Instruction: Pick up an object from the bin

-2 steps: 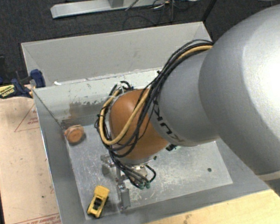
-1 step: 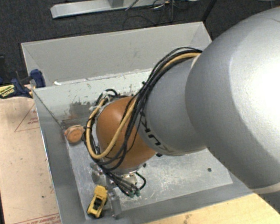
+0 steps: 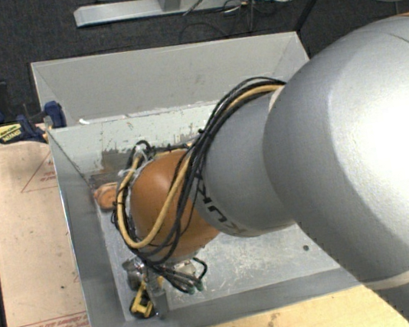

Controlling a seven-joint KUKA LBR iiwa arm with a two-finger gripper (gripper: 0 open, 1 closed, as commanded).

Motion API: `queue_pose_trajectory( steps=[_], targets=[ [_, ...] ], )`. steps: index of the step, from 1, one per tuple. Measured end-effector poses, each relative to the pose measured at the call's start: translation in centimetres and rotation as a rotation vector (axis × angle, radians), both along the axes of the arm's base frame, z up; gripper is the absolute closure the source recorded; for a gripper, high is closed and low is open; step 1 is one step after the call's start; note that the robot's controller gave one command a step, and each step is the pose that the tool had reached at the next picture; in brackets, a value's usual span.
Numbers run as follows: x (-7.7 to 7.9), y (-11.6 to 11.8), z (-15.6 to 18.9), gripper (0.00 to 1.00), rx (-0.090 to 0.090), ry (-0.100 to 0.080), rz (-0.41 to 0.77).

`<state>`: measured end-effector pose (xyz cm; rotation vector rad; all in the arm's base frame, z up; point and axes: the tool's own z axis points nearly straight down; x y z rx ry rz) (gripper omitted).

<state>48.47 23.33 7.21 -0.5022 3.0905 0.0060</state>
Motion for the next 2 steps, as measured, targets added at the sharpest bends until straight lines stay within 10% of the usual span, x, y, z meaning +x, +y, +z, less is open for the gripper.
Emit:
queue_pose_trajectory(
  steps=[1,2],
  targets=[
    [0.0,0.0,0.0,1.00,0.000,0.000,0.000],
    [2.8,-0.5,15.2,1.00,-0.003,0.006,0.005]
  ],
)
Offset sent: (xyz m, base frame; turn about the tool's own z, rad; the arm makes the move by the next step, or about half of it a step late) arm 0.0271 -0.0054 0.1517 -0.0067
